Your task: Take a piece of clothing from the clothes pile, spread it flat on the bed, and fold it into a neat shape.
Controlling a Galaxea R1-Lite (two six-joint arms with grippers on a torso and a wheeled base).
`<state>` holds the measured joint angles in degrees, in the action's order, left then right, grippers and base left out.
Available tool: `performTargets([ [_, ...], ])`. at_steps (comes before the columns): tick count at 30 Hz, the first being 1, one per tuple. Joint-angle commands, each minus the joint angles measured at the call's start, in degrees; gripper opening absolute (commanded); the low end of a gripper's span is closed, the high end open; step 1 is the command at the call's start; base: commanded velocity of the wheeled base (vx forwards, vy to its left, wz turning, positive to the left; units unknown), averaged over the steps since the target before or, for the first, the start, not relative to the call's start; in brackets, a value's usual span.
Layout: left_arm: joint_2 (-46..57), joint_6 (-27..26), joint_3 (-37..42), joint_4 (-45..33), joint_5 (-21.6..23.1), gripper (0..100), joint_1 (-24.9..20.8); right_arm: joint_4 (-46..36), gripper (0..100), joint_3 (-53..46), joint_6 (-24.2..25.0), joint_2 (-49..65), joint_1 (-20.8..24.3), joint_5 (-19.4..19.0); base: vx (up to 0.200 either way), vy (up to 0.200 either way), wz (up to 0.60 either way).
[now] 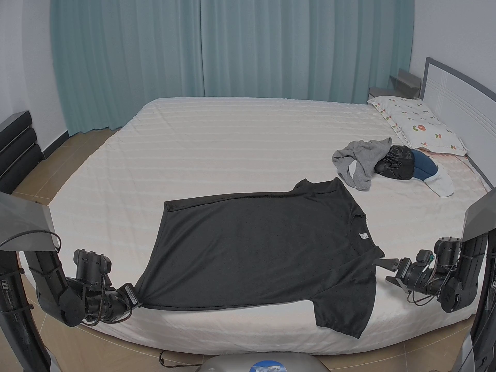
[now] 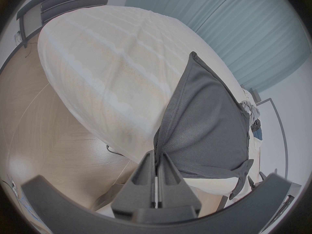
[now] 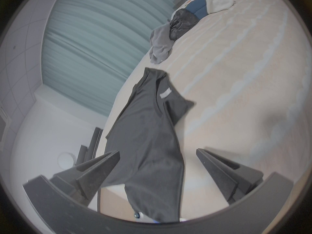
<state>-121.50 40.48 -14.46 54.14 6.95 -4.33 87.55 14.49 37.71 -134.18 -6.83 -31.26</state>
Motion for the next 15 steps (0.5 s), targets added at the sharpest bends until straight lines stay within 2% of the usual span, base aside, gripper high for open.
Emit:
performTargets([
  [1,0.39,0.03,0.13,0.00,-0.01,0,0.28,1.04,100,-6.50,-4.22,0.76,0.94,-1.97,0.000,0.000,0.00],
  [3,0.39,0.03,0.13,0.00,-0.01,0,0.28,1.13,100,-8.08,-5.54,0.15,2.17,-2.93,0.000,0.000,0.00],
  [7,0.39,0.03,0.22,0.00,-0.01,0,0.28,1.13,100,-8.34,-6.15,-1.35,4.19,-2.49,0.000,0.000,0.00],
  [15,0.39,0.03,0.13,0.00,-0.01,0,0.28,1.22,100,-7.73,-7.12,-3.45,4.98,-1.88,0.000,0.000,0.00],
])
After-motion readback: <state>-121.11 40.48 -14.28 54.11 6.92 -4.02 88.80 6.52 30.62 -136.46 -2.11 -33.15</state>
